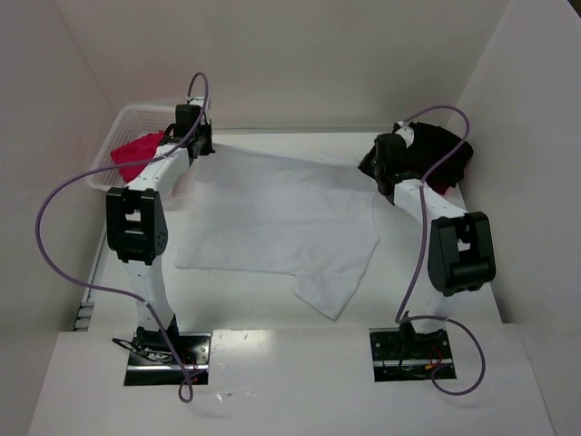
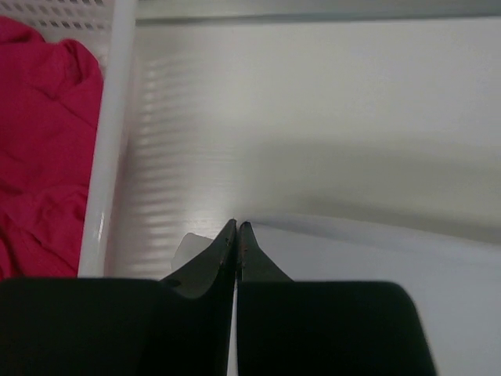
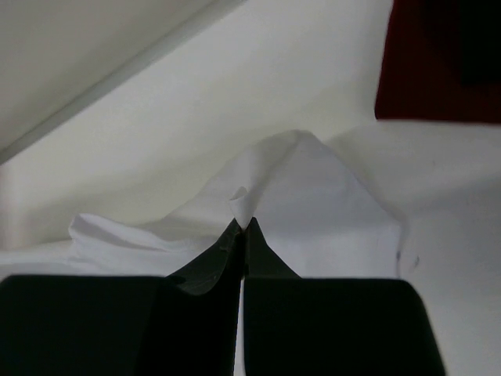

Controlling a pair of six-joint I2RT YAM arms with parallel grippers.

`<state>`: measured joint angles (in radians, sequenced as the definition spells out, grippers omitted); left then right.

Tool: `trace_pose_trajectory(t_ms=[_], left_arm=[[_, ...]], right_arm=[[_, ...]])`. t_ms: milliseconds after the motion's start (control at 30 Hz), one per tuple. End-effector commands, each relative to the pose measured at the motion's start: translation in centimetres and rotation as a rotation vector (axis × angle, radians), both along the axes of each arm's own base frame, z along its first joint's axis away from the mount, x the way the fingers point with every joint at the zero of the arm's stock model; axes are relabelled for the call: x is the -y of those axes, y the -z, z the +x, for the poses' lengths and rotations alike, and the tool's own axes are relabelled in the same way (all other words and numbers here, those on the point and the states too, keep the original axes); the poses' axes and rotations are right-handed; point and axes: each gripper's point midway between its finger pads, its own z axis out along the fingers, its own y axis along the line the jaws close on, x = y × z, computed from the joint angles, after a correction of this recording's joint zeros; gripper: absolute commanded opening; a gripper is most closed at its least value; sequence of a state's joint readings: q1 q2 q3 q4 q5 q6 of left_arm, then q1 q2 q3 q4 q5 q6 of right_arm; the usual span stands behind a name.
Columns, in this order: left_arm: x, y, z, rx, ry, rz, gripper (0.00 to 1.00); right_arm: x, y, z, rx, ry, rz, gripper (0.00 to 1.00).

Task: Fold and stack the t-shirts
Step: Grap the side of the flattened tshirt furthest away from the robot with both arms, then fold the flattened tshirt in 1/3 of the way

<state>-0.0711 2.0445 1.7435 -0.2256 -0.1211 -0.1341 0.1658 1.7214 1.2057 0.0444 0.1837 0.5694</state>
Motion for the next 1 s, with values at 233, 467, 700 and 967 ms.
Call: trace_pose_trajectory(t_ms=[233,467,700,967], left_arm=[[-1.1,4.0,-6.1,-0.143,-0.012,0.011,0.0],[-0.3,4.2,-10.1,-0.196,-0.01,-0.054,0.0],[0.5,5.2,-12.9,-0.293,0.01,-0.098,0.07],[0.4,3.1,-13.5,-0.245,-0.005,-0.112,0.62]], right_arm=[[-1.7,2.1,-8.6,-0.089,-0.04,0.112,0.0],[-4.5,5.9,-14.0,-0.28,-0.075,0.146,0.0],[-3.6,7.7,-17.3,-0.381,-0.044,0.141,0.47],[-2.4,3.7,-14.1,-0.252,0.018,0.084,0.86]])
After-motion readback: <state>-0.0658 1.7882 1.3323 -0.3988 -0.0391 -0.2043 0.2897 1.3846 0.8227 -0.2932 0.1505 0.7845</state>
